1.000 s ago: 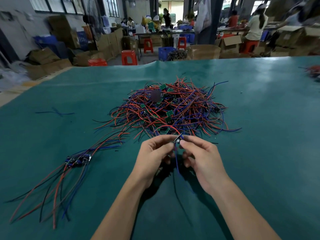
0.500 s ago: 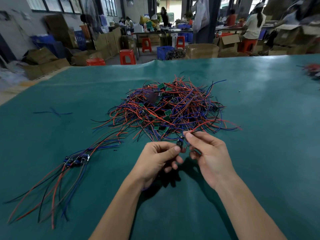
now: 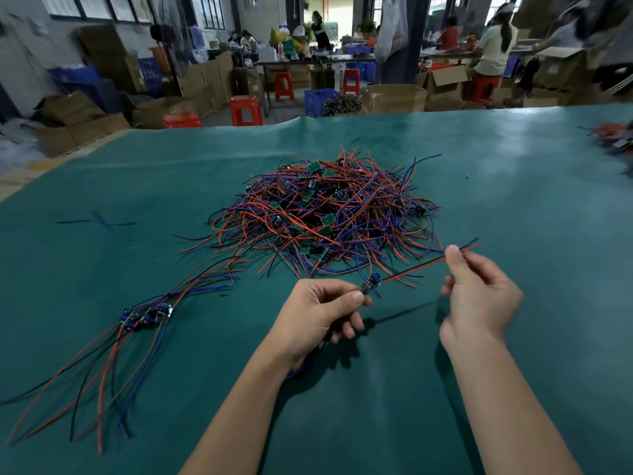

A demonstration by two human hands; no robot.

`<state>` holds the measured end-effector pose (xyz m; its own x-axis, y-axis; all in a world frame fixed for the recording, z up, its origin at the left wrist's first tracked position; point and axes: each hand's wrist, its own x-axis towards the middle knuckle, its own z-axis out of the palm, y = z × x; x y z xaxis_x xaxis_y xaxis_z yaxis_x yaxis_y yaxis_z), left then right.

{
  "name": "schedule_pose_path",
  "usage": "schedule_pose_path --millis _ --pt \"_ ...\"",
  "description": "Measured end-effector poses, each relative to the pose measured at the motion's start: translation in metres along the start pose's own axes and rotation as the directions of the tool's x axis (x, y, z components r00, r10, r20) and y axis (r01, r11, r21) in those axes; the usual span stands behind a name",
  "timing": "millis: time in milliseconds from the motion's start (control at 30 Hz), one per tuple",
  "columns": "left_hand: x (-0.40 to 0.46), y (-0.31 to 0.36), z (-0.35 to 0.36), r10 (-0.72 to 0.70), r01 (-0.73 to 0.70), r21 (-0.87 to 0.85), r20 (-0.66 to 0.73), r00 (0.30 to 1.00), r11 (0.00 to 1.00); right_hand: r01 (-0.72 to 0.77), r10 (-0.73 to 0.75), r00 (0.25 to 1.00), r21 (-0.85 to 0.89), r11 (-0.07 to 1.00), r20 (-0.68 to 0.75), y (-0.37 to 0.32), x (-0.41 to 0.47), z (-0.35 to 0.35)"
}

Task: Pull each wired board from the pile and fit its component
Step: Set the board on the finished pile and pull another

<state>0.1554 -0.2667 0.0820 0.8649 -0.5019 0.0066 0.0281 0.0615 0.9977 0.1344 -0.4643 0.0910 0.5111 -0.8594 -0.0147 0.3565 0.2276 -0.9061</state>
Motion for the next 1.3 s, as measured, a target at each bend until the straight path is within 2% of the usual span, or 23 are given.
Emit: schedule_pose_path --millis 133,200,267,300,367,400,433,467,500,567,667,733,800,867,933,1033,1100,1167,1300 --pt "0.001 0.002 -0.002 0.039 -0.044 -0.041 -0.126 0.991 0.998 -0.017 0.021 0.971 0.019 1.0 -0.237 -0.001 0.007 -0.005" --pt "0.003 0.003 -0.006 0.064 -0.084 -0.088 -0.212 0.975 0.993 -0.024 0.014 0.982 -0.051 0.998 -0.187 0.002 0.002 -0.001" --pt "0.004 0.004 -0.008 0.072 -0.112 -0.15 -0.246 0.967 0.982 -0.036 0.045 0.997 -0.168 0.985 0.055 0.009 -0.012 0.007" --pt "0.003 0.004 -0.008 0.07 -0.112 -0.169 -0.238 0.969 0.979 -0.024 0.077 0.973 -0.24 0.971 0.216 0.012 -0.022 0.011" --pt "0.002 0.004 -0.005 0.063 -0.09 -0.157 -0.17 0.984 0.984 0.045 0.139 0.846 -0.327 0.944 0.515 0.018 -0.041 0.018" --pt "0.0 0.004 -0.003 0.059 -0.074 -0.125 -0.121 0.991 0.989 0.063 0.152 0.767 -0.309 0.949 0.624 0.02 -0.049 0.02" --pt "-0.001 0.004 -0.002 0.052 -0.058 -0.088 -0.078 0.996 0.994 0.06 0.146 0.709 -0.266 0.962 0.69 0.021 -0.053 0.02" --pt "-0.002 0.004 -0.002 0.04 -0.043 -0.055 -0.051 0.998 0.998 0.056 0.129 0.691 -0.231 0.971 0.712 0.021 -0.054 0.02" --pt "-0.002 0.004 -0.002 0.026 -0.027 -0.025 -0.039 0.999 0.999 0.065 0.11 0.706 -0.218 0.974 0.7 0.02 -0.052 0.019" --pt "-0.002 0.004 -0.004 0.001 -0.001 0.042 -0.019 1.0 0.999 0.078 0.084 0.783 -0.23 0.97 0.616 0.02 -0.043 0.016" --pt "-0.003 0.006 -0.005 -0.02 0.018 0.067 0.033 0.999 0.998 -0.017 0.098 0.895 -0.187 0.982 0.434 0.013 -0.027 0.016" --pt "-0.005 0.007 -0.007 -0.037 0.034 0.054 0.057 0.998 0.998 -0.08 0.11 0.945 -0.108 0.991 0.308 0.004 -0.019 0.014" --pt "-0.006 0.009 -0.008 -0.043 0.041 0.025 0.056 0.998 0.999 -0.15 0.148 0.978 -0.001 0.989 0.145 -0.005 -0.005 0.006" --pt "-0.006 0.01 -0.011 -0.025 0.024 -0.043 -0.01 1.0 0.999 -0.189 0.192 0.981 0.076 0.979 -0.034 -0.014 0.009 -0.003" --pt "-0.005 0.011 -0.012 -0.005 -0.006 -0.145 -0.073 0.997 0.989 -0.2 0.206 0.976 0.079 0.977 -0.068 -0.017 0.011 -0.006" --pt "-0.002 0.009 -0.004 -0.004 -0.015 -0.265 -0.071 0.997 0.964 -0.119 0.133 0.971 -0.084 0.989 0.2 -0.005 -0.013 0.009" --pt "-0.002 0.008 0.001 -0.005 -0.007 -0.283 -0.042 0.999 0.959 0.045 0.065 0.899 -0.241 0.969 0.432 0.006 -0.035 0.017" --pt "-0.004 0.008 0.002 -0.013 0.012 -0.306 -0.004 1.0 0.952 0.212 0.032 0.802 -0.334 0.918 0.596 0.017 -0.051 0.019" --pt "-0.006 0.013 -0.003 -0.076 0.052 -0.305 -0.069 0.995 0.951 0.46 -0.117 0.74 -0.371 0.807 0.662 0.024 -0.05 0.017"
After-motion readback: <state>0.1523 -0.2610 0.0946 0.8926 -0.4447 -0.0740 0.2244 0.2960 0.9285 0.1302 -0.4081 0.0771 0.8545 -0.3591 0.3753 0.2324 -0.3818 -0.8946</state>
